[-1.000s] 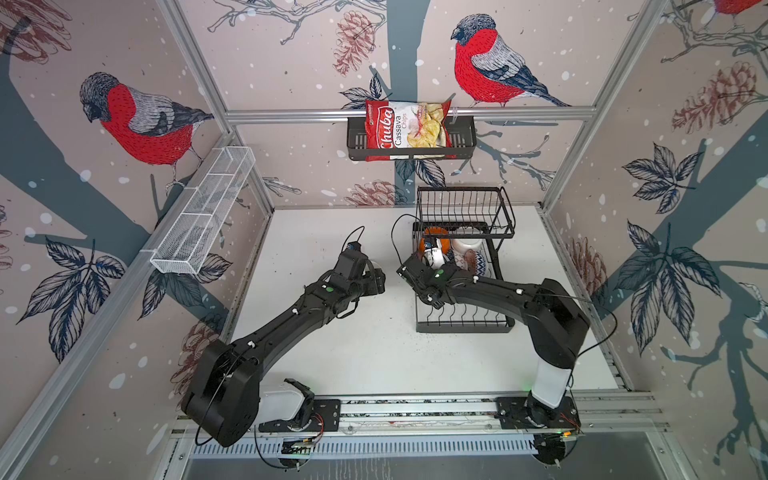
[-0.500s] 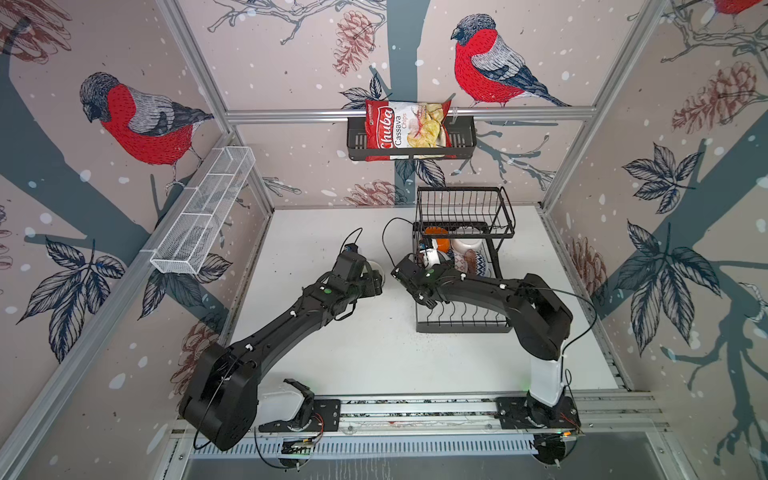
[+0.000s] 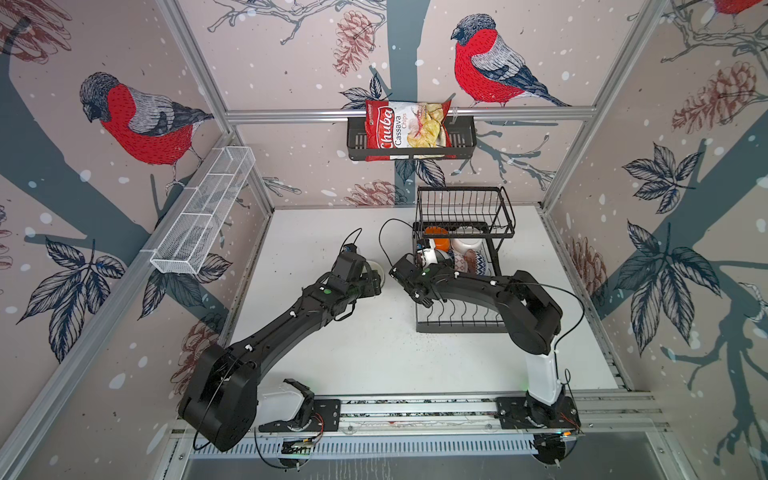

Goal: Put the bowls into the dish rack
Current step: 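Lower the green bowl on edge into the rack beside the blue bowl, then open the right gripper at the green bowl while left gripper hovers over cream bowl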

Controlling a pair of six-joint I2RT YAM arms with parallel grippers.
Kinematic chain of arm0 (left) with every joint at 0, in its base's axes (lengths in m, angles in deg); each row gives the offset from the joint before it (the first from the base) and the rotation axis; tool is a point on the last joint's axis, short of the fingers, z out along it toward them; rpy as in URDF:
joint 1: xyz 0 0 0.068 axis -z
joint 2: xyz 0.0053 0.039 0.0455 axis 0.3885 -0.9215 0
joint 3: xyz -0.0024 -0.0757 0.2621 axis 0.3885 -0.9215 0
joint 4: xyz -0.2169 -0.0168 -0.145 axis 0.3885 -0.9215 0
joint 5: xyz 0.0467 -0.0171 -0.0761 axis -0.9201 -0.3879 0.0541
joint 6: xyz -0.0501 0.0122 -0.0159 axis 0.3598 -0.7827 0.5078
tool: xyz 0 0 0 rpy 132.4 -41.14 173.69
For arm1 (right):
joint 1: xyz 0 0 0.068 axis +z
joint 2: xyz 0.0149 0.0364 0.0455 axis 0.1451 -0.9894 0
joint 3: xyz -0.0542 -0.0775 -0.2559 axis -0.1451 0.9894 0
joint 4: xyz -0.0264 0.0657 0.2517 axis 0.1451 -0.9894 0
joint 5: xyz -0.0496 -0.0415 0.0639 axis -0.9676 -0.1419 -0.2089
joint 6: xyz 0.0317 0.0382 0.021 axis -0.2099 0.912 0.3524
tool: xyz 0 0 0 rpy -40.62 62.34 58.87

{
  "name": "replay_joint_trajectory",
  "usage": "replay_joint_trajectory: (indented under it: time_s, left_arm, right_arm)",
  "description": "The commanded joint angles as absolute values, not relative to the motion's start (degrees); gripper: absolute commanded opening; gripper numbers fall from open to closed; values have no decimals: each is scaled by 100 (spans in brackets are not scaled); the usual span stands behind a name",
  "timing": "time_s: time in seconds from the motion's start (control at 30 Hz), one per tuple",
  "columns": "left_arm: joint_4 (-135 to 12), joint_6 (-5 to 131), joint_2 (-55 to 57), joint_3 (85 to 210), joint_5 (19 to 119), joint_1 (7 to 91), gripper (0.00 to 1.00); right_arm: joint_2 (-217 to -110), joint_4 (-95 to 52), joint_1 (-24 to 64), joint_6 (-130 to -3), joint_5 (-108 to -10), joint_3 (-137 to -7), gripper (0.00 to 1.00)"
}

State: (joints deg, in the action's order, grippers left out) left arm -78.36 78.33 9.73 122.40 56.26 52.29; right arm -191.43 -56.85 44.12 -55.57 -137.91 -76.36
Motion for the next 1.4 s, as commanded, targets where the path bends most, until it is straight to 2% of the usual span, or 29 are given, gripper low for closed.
replay_joint_trajectory:
  time_s: [0.0, 0.73, 1.07, 1.37]
  left_arm:
    - [-7797, 7801, 974, 12232, 5554, 5207, 77]
    - [-7780, 7779, 946, 12245, 5550, 5204, 77]
    - [-7770, 7795, 927, 12245, 5556, 5204, 77]
    - [-7775, 7812, 884, 12228, 5573, 5205, 77]
  right_arm:
    - [-19170, -5649, 4379, -5515, -14235, -7713, 0]
    - [-19635, -5933, 4315, -5375, -14292, -8074, 0]
    - [-19758, -6253, 4404, -5034, -13954, -8222, 0]
    - [-19851, -6488, 4468, -4820, -13696, -8425, 5]
